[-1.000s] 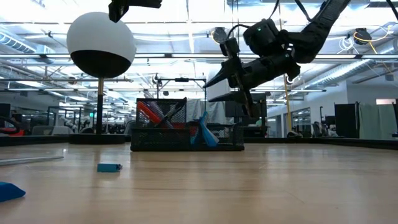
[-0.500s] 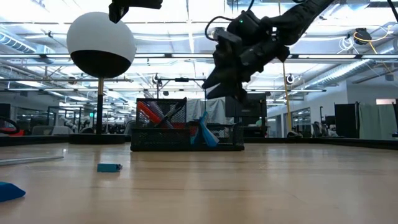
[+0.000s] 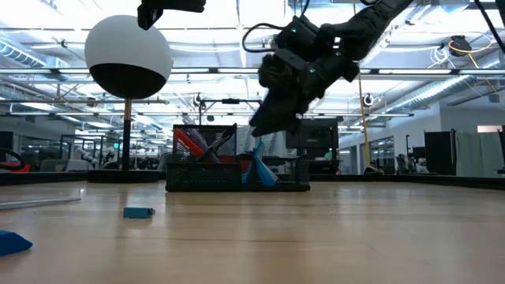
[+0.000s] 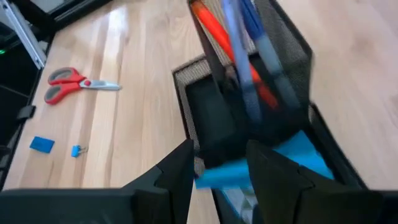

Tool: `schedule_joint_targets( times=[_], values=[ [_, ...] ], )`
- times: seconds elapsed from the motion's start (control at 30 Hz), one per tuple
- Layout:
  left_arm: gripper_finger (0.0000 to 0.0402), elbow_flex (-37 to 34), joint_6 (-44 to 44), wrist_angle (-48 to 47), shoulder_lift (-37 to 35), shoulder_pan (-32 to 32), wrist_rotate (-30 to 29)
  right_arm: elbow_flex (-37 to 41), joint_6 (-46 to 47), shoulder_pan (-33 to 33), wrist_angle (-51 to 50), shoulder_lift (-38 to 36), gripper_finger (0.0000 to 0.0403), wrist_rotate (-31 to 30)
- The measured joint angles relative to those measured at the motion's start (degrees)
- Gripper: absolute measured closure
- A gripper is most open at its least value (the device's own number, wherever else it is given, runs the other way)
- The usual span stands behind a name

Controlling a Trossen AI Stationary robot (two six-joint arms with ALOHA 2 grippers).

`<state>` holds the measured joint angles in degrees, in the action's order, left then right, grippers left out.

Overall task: Pick and place office supplies into organizer
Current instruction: Put the blue sticky note into the desk organizer

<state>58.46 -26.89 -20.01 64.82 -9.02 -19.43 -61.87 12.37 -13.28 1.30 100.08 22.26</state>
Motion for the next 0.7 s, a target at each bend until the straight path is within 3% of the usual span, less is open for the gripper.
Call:
schedule_joint_targets(
  times=[0.13,0.3,0.5,0.7],
  values=[
    [0.0346,0.00,0.00,0.02,0.00,0.00,0.07,-3.32,-2.36,0.72,-1.92,3.01,0.0264,-0.09],
    [0.0346,0.02,-0.25,-0.11,0.00,-0.01,0.34,-6.09,-3.10,0.63,-13.11,5.39,0.0264,-0.89],
    [0.0346,0.02,-0.22,-0.12,0.00,0.04,0.44,-6.11,-4.08,-0.46,-26.16,2.55,0.0264,-11.81],
    [0.0346,0.02,1.31,-0.64,0.00,0.50,0.42,-6.00,-4.23,-1.03,-23.63,-1.79,0.0264,-13.67]
  ],
)
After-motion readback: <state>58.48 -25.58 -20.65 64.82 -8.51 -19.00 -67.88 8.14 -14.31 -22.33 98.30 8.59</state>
